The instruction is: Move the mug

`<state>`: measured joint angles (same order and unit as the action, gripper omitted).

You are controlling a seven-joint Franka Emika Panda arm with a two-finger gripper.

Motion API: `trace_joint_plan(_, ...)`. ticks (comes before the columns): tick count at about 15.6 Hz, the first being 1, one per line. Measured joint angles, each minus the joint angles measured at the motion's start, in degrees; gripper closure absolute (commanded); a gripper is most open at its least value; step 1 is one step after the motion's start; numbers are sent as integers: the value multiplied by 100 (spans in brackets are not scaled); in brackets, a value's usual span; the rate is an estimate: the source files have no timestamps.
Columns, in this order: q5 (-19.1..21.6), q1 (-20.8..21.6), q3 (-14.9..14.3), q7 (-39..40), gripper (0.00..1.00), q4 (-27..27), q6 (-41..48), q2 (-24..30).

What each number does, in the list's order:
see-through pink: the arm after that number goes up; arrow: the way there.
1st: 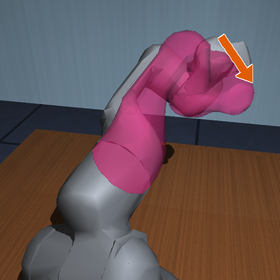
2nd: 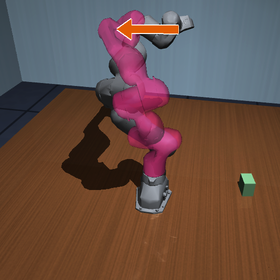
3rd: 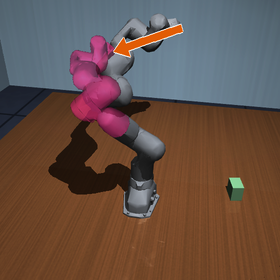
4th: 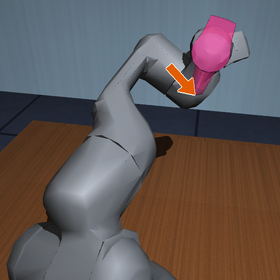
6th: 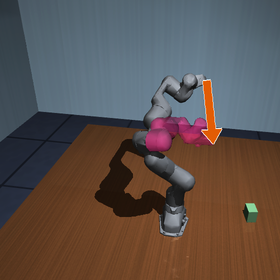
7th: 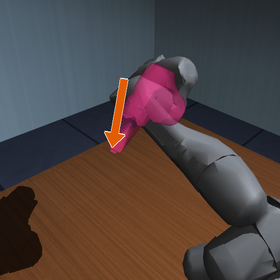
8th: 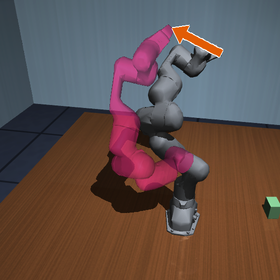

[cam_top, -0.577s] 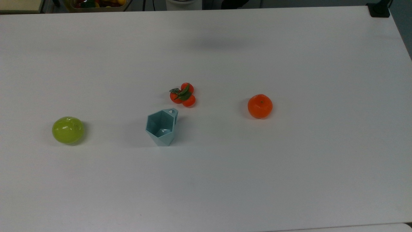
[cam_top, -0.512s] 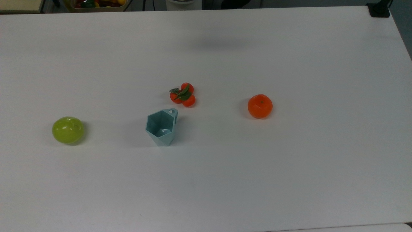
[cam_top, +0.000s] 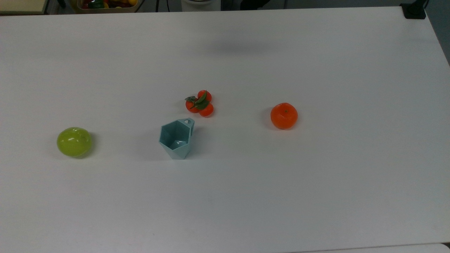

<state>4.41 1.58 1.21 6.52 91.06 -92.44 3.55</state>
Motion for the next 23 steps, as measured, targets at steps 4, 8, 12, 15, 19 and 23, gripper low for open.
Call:
trace_joint_plan(4,0,1,0,9,0,0,0,8)
trace_joint_plan(8,2,23,36,-76,0,-2,0,10)
trace_joint_plan(12,2,177,48,-1028,0,-22,-39,-67)
trace_joint_plan(15,0,375,51,-1980,0,-46,-345,-284)
trace_joint_plan(19,-78,483,52,-3324,0,-51,-1078,-699)
trace_joint_plan(23,-143,506,52,-3920,0,-60,-1736,-1106)
